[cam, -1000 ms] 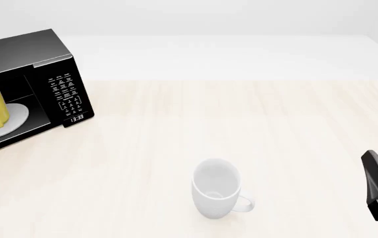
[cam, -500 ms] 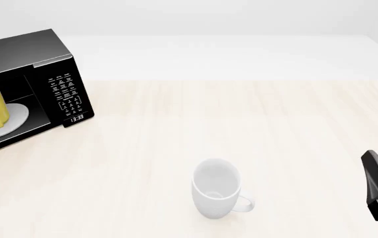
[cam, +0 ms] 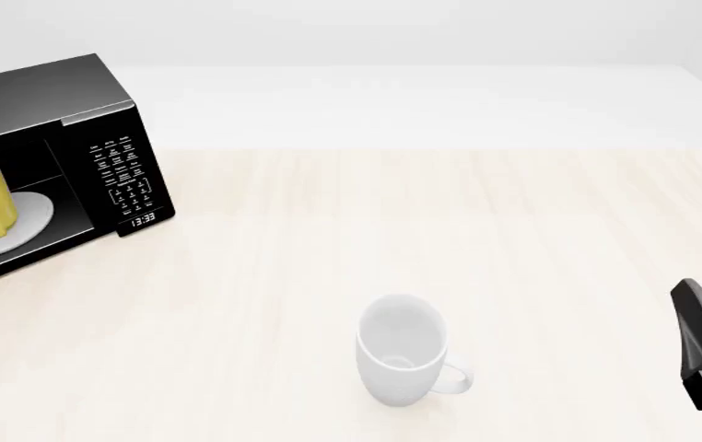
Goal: Put the yellow and white mug in the microwave and close it.
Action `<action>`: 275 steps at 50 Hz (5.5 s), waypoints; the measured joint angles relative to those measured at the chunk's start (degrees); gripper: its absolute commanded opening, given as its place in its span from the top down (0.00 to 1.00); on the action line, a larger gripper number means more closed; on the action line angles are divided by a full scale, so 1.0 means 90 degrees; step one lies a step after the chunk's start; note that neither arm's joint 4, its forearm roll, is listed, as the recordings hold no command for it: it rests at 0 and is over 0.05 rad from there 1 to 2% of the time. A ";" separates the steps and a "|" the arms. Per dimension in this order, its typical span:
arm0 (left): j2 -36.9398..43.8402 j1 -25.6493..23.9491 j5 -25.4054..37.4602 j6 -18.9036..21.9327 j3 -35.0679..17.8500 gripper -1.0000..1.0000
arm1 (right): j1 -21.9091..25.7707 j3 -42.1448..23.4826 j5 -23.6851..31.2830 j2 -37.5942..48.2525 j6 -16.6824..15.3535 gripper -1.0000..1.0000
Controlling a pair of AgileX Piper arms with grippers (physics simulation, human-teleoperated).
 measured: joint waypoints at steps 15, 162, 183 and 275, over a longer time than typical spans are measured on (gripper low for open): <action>0.0319 0.0657 -0.0125 0.0189 0.0033 0.00 | 0.0000 0.0000 0.0000 0.0000 0.0000 0.00; 0.3219 -0.0588 -0.2174 0.1502 0.1958 0.00 | 0.0000 0.0000 0.0000 0.0000 0.0000 0.00; 0.3364 -0.1197 -0.2377 0.1322 0.2021 0.00 | 0.0000 0.0000 0.0000 0.0000 0.0000 0.00; 0.2864 -0.3052 -0.2829 0.1096 0.1892 0.00 | 0.0000 0.0000 0.0000 0.0000 0.0000 0.00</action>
